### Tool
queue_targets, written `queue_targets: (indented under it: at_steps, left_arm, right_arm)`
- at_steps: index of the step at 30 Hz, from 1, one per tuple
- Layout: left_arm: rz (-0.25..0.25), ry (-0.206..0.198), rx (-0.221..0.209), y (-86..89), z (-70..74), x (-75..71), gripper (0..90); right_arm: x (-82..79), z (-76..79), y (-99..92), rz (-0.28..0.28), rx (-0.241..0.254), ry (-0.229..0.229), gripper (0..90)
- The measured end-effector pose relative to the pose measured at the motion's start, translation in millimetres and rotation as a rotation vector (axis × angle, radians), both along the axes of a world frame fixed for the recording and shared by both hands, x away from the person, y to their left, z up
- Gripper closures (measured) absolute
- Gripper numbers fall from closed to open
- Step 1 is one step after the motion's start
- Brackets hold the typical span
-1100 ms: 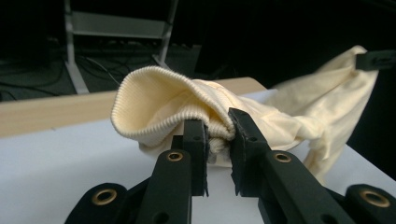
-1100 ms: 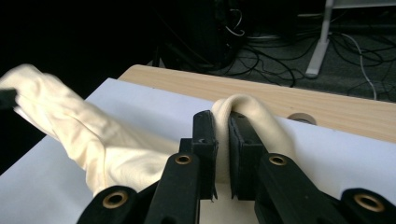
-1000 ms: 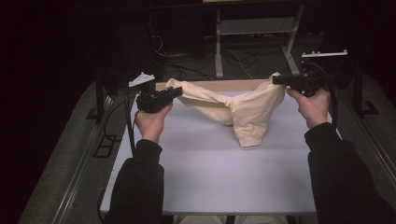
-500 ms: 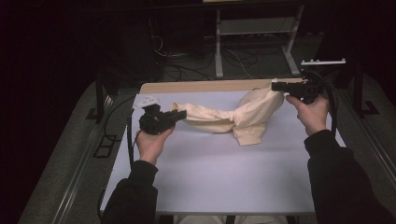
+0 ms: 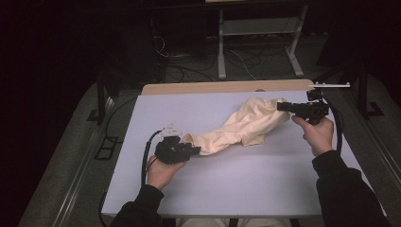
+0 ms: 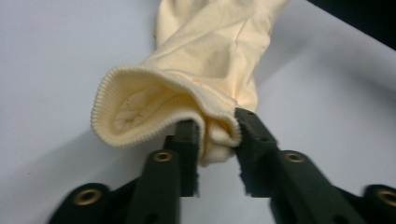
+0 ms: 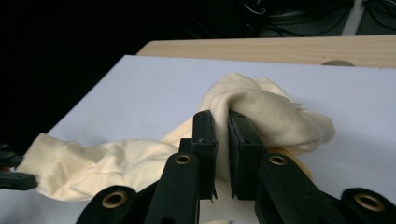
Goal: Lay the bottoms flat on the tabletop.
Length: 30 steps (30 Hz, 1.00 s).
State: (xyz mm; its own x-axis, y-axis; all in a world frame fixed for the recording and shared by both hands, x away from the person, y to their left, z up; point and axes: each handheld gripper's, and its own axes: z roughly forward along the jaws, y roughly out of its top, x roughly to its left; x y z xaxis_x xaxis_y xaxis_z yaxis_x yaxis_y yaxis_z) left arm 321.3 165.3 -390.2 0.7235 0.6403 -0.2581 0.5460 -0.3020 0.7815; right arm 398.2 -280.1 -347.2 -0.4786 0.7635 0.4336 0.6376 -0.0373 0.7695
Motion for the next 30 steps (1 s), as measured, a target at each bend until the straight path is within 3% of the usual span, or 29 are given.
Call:
queue_targets:
  at_steps: [4,5,9,16,17,18,19,20,21,22,30]
  left_arm:
    - [0.034,-0.013,-0.013,4.8,5.8,0.4,51.4]
    - [0.071,-0.045,-0.036,9.5,10.3,-0.5,48.2]
    - [0.114,-0.059,-0.12,17.5,16.8,1.6,39.8]
    - [0.139,-0.057,-0.255,15.3,21.5,9.7,30.1]
    - [0.139,-0.057,-0.255,15.3,21.5,9.7,30.1]
    - [0.142,-0.064,-0.282,14.0,22.0,11.3,29.8]
    - [0.142,-0.064,-0.282,14.0,22.0,11.3,29.3]
    - [0.145,-0.067,-0.289,12.9,22.6,12.0,28.6]
    - [0.145,-0.067,-0.289,12.9,22.6,12.0,28.6]
    - [0.144,-0.068,-0.287,12.7,23.0,12.3,28.6]
    - [0.161,-0.062,-0.298,17.4,22.1,12.0,28.4]
  right_arm:
    - [-5.3,5.4,7.4,0.021,0.031,-0.028,81.1]
    - [-6.0,6.4,10.0,0.028,0.043,-0.034,81.1]
    - [-7.0,8.5,25.9,0.063,0.113,-0.034,81.1]
    - [-15.3,6.9,89.9,0.186,0.158,-0.061,81.0]
    - [-15.3,6.9,89.9,0.186,0.158,-0.061,81.0]
    - [-18.9,2.9,111.9,0.227,0.156,-0.07,81.0]
    - [-18.9,2.9,111.9,0.227,0.156,-0.07,81.0]
    - [-21.3,-2.3,128.8,0.258,0.15,-0.067,81.0]
    - [-21.3,-2.3,128.8,0.258,0.15,-0.067,81.0]
    - [-22.9,-9.6,144.3,0.288,0.152,-0.051,80.9]
    - [-30.8,-32.8,176.8,0.338,0.127,-0.009,80.4]
